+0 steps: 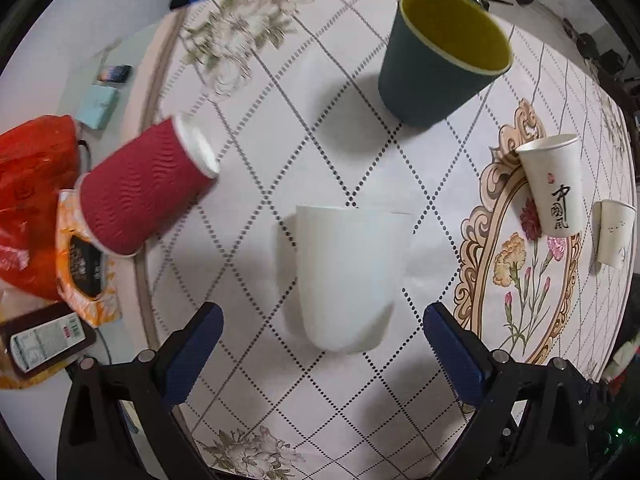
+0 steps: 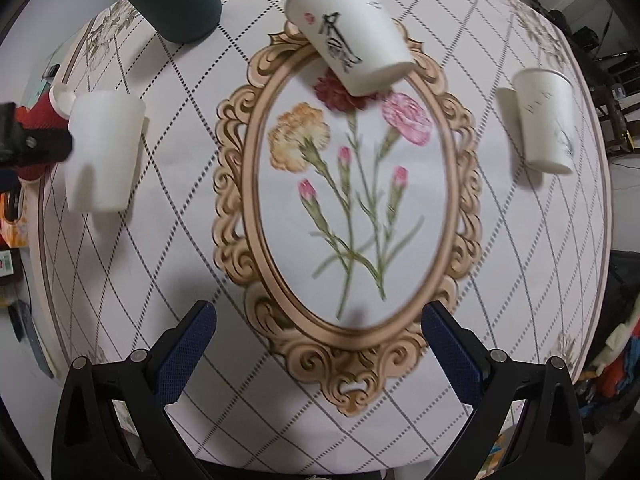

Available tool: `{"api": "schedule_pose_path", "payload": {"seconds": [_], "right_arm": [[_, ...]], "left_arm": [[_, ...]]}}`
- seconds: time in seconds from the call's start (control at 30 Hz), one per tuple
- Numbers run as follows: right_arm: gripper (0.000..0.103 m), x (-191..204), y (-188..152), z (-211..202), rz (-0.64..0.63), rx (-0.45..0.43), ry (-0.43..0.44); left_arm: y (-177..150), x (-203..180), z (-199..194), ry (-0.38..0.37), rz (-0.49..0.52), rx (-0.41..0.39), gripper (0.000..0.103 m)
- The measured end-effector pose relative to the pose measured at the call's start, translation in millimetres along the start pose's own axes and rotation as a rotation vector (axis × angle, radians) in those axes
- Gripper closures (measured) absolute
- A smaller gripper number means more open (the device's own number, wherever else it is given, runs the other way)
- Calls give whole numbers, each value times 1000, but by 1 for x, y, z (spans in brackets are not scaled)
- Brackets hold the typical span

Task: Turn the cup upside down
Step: 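Move the left tool to the white plastic cup and close around it, then lift the white plastic cup with the left tool toward the flower oval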

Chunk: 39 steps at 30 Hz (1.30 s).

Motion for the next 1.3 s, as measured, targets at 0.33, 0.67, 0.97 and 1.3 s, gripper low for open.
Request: {"api": "schedule_pose_path", "payload": {"seconds": [0.33, 0.67, 0.97, 1.3], "right_arm": [[0, 18, 27, 2, -1, 23, 0], [0, 15, 30, 8, 2, 33, -15], [0, 18, 28, 4, 15, 14, -33], [0, 14, 15, -3, 62, 13, -20]], "left_arm": [[13, -9, 45, -21, 53, 80, 1], [13, -5, 67, 2, 106, 69, 34], [15, -7, 64, 28, 150, -6, 35], [-15, -19, 35, -55, 119, 8, 35]]}}
Point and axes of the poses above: each gripper's, at about its wrist camera, not at the fingertips, and z roughly the way its jaws point, x to its left, y to its top, the point moved 1 cm from there along z, roughly the way its jaws point, and after that the axes turned 1 degree about -x, right-handed, at the moved point
